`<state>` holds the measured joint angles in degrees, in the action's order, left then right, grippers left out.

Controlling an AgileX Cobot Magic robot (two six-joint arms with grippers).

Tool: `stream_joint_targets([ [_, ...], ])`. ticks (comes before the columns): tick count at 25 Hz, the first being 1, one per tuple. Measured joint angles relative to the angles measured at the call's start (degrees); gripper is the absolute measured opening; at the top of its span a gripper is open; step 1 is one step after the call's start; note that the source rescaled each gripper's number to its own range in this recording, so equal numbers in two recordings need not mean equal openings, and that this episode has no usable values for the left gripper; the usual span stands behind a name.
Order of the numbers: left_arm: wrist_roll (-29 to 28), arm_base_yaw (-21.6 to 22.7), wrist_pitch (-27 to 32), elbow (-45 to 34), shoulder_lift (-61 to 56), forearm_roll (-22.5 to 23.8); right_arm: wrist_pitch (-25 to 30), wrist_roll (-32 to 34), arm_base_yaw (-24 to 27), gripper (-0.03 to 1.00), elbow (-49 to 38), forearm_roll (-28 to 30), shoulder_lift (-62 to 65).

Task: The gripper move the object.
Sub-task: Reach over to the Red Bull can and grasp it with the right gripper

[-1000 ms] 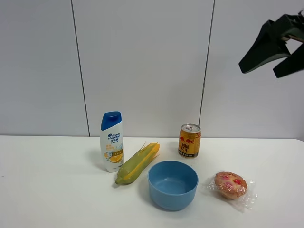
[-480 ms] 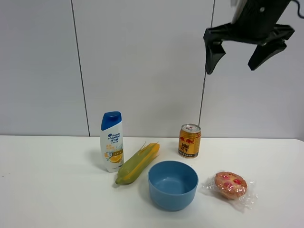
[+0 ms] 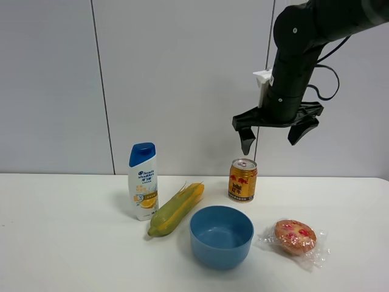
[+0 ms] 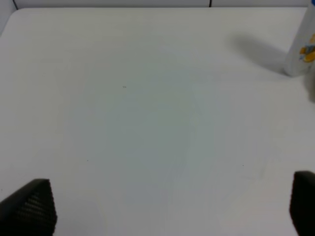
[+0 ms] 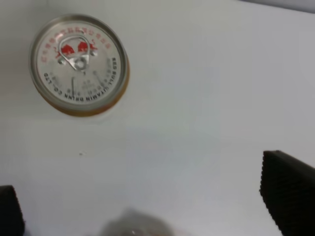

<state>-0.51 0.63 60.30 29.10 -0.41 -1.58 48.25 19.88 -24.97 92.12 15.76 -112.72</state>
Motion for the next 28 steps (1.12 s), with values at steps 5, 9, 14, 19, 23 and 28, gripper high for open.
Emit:
stream_joint_targets([
  [5,0.00,0.00,0.00,0.00,0.00,0.00,-5.86,0.05,0.00,1.00,0.00,-0.07,-2.10],
  [9,0.00,0.00,0.00,0.00,0.00,0.00,-9.97,0.21,0.00,1.00,0.00,-0.07,-3.18],
  [14,0.00,0.00,0.00,0.00,0.00,0.00,-11.94,3.08,1.48,1.00,0.00,-0.07,-5.36],
  [19,0.00,0.00,0.00,0.00,0.00,0.00,-14.19,2.24,2.41,1.00,0.00,-1.03,-7.90],
  [23,0.00,0.00,0.00,0.00,0.00,0.00,-16.49,1.55,2.41,1.00,0.00,-2.62,-9.01],
  [28,0.00,0.00,0.00,0.00,0.00,0.00,-19.83,1.36,2.41,1.00,0.00,-3.07,-10.90],
])
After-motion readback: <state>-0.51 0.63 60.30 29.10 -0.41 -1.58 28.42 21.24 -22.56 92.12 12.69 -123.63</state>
